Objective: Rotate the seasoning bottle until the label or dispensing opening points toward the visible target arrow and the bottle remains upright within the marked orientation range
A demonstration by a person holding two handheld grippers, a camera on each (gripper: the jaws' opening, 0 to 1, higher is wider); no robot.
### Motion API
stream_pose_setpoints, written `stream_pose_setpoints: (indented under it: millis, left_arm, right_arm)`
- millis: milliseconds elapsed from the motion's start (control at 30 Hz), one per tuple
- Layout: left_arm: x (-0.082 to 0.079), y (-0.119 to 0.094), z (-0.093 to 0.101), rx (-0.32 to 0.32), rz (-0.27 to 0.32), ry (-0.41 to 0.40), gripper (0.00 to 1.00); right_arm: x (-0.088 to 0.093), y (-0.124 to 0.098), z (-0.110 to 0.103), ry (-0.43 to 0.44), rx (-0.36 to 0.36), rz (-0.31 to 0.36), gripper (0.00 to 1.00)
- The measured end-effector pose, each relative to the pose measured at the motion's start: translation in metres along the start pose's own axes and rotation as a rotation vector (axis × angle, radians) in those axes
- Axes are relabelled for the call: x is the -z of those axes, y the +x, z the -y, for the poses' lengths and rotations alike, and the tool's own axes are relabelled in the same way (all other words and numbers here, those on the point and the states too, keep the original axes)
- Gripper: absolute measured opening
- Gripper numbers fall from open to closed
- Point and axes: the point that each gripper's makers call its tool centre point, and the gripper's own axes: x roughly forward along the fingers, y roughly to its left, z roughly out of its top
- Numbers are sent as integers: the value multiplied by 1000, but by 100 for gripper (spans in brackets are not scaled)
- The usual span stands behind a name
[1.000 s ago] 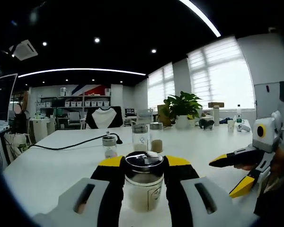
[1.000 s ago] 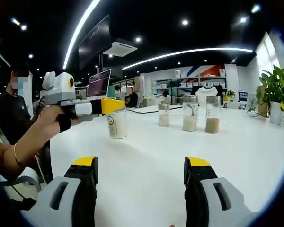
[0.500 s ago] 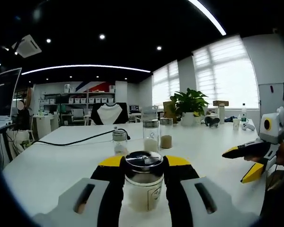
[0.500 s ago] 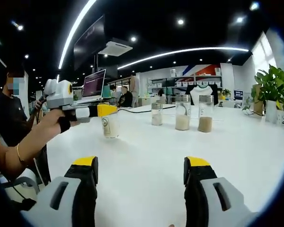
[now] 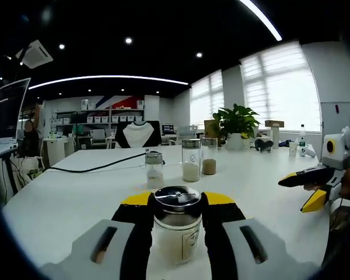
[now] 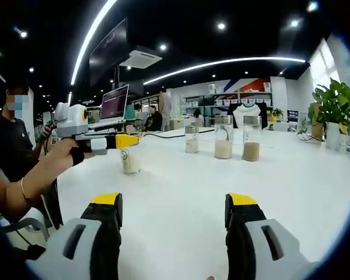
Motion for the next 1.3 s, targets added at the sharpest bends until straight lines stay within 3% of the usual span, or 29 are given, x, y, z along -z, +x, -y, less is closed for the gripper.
stream_pose_setpoints:
  millis: [233,467,1300]
  left_arm:
    - [2,-3,-2,16,3,-15,34]
    - [-1,-6,8,30,-45,123,35]
    - [5,-16,-21,-48,-57,68,36]
  right_arm:
    - [3,0,-1,2,-4,-7,71]
    - [2,1,-2,1,-6,-4,70]
    - [1,-2,0,0,-7,3,70]
